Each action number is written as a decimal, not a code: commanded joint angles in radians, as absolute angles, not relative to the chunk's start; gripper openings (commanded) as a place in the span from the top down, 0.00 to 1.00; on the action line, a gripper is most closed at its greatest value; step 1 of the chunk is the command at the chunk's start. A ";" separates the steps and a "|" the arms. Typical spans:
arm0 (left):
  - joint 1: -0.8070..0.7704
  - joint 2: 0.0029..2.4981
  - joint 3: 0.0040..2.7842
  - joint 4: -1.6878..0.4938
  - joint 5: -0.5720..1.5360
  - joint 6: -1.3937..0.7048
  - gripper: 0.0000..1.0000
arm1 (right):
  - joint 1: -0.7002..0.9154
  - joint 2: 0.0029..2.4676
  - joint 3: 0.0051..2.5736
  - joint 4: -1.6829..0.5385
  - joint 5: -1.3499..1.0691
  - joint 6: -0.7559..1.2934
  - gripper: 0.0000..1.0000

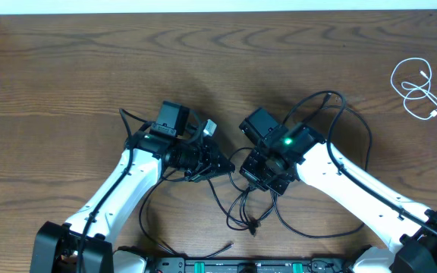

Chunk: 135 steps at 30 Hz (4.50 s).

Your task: Untangle cables

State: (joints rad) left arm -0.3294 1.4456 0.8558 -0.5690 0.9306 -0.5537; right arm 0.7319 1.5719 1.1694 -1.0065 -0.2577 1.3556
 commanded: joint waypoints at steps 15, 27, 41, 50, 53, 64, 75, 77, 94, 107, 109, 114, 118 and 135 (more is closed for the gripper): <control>-0.327 1.449 0.855 -0.554 0.949 -0.606 0.92 | 0.706 1.579 1.174 -0.968 -0.361 1.244 0.89; -0.327 1.449 0.855 -0.529 0.949 -0.653 0.92 | 0.834 1.582 1.174 -0.905 -0.336 1.312 0.83; -0.327 1.449 0.855 -0.506 0.867 -0.687 0.92 | 0.866 1.584 1.174 -0.688 -0.397 1.107 0.73; -0.326 1.449 0.855 -0.502 0.751 -0.781 0.92 | 0.822 1.584 1.174 -0.707 -0.336 0.871 0.67; -0.326 1.449 0.855 -0.491 0.747 -0.789 0.92 | 0.788 1.582 1.174 -0.694 -0.366 0.859 0.60; -0.326 1.449 0.855 -0.488 0.748 -0.949 0.92 | 0.838 1.582 1.174 -0.524 -0.522 0.859 0.56; -0.326 1.449 0.855 -0.491 0.778 -1.217 0.92 | 0.926 1.583 1.174 -0.495 -0.398 0.918 0.62; -0.326 1.449 0.855 -0.491 0.772 -1.217 0.92 | 0.939 1.583 1.174 -0.502 -0.387 0.937 0.65; -0.326 1.449 0.855 -0.488 0.713 -1.216 0.92 | 0.982 1.583 1.174 -0.795 -0.319 0.949 0.71; -0.326 1.449 0.855 -0.488 0.657 -1.205 0.93 | 0.982 1.582 1.174 -0.926 -0.259 0.994 0.73; -0.326 1.449 0.855 -0.488 0.657 -1.206 0.92 | 0.982 1.583 1.174 -0.956 -0.224 1.010 0.69; -0.326 1.449 0.855 -0.488 0.657 -1.205 0.92 | 0.984 1.592 1.174 -0.975 -0.171 1.071 0.63; -0.326 1.449 0.855 -0.488 0.658 -1.205 0.92 | 0.984 1.623 1.174 -0.956 -0.162 1.107 0.59; -0.326 1.449 0.855 -0.518 0.588 -0.908 0.92 | 0.881 1.607 1.178 -0.841 -0.257 0.822 0.99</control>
State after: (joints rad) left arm -0.3283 1.4521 0.8421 -0.4946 0.6449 -1.0683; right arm 0.9329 1.6985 1.1801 -0.8669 -0.1955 0.9974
